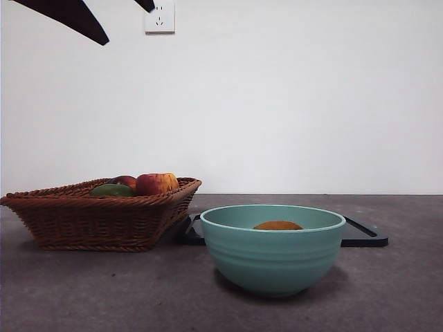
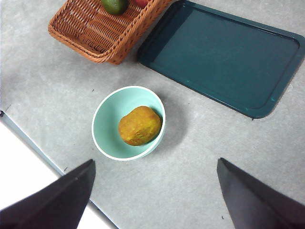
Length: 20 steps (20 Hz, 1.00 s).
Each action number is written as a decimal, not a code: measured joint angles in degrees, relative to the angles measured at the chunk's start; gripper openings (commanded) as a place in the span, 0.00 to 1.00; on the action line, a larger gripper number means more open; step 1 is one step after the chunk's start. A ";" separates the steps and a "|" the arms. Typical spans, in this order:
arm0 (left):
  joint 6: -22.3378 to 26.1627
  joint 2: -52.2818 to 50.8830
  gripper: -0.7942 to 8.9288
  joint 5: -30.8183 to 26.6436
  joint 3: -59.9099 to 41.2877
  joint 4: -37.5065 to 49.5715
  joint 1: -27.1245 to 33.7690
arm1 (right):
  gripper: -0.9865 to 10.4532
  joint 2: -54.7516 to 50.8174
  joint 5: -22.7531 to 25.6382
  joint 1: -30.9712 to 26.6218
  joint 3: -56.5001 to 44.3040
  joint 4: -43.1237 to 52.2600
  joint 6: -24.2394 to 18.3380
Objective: Pick up the wifruite, put it on the bowl, pick up the plate, put it on desk
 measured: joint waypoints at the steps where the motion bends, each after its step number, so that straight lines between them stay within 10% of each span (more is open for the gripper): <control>1: 0.26 -0.15 0.47 1.64 0.00 -0.59 0.48 | 0.44 0.00 0.00 0.00 0.00 0.02 0.00; 20: 1.33 -3.08 0.47 16.20 -14.75 4.55 0.94 | 0.44 1.22 -0.02 1.68 -0.26 0.48 3.96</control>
